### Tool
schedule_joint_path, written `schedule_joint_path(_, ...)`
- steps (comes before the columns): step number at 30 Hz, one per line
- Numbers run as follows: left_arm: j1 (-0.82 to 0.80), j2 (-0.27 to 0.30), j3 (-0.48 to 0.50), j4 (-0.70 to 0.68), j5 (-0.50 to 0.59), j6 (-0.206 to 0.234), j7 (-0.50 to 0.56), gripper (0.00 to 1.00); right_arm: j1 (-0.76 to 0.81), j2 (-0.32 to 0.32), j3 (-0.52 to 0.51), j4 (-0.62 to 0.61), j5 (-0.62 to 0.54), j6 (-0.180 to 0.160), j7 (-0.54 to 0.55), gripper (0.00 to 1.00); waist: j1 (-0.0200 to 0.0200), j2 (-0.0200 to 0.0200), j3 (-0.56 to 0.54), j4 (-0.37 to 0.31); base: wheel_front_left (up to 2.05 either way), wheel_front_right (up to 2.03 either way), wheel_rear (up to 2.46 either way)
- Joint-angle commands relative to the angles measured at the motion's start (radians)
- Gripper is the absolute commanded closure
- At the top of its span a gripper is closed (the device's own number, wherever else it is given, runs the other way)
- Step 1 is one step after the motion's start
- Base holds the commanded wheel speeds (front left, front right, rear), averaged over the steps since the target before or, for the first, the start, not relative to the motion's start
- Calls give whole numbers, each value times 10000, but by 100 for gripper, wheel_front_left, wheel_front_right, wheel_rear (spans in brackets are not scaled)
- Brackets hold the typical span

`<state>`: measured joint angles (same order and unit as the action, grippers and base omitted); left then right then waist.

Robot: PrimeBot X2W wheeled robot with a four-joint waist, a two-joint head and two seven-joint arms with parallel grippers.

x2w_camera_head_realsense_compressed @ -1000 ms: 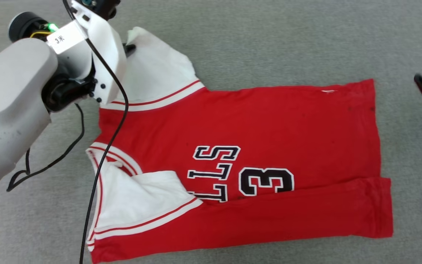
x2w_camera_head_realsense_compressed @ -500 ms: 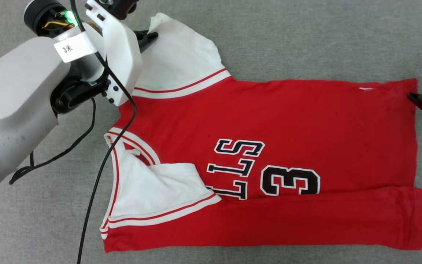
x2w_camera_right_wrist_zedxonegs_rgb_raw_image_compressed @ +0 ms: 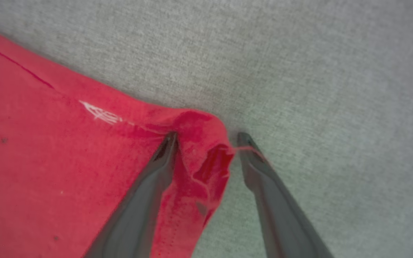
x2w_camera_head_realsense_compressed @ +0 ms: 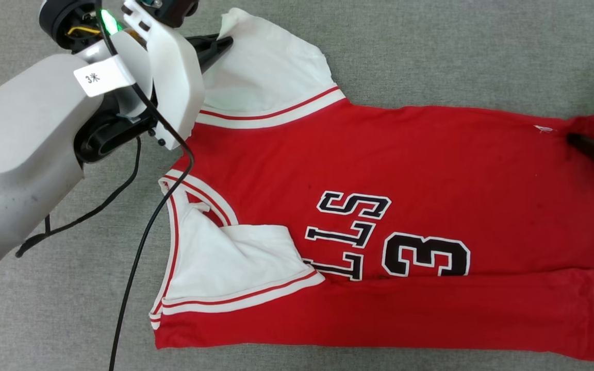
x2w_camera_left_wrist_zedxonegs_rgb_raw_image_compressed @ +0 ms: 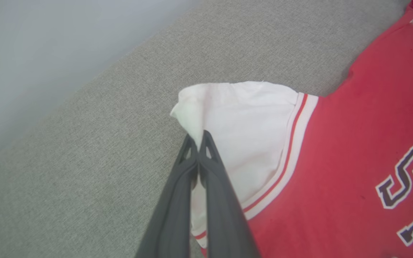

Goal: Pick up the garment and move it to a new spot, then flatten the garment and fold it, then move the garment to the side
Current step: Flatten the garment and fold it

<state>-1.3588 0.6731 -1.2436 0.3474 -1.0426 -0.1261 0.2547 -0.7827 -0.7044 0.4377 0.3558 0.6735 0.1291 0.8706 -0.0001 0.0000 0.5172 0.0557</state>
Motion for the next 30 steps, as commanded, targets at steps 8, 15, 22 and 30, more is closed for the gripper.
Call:
schedule_joint_path(8,582,181,20,197,-172,6,-407,100,-45,224,482,389,178,6,-1961,100,1,0,-619,-308,0,0,0)
schedule_joint_path(15,1522,241,68,210,-604,159,-921,100,638,142,718,136,391,9,-3478,100,1,0,-1593,-391,0,0,0)
schedule_joint_path(22,2739,553,152,-234,-1161,526,-1541,100,1801,15,737,-171,530,9,-4494,100,1,0,-2478,-404,0,0,0)
schedule_joint_path(30,4394,1106,49,-937,-1594,1125,-2155,100,3498,-1,373,-644,638,9,-5126,100,1,0,-3300,-322,0,0,0)
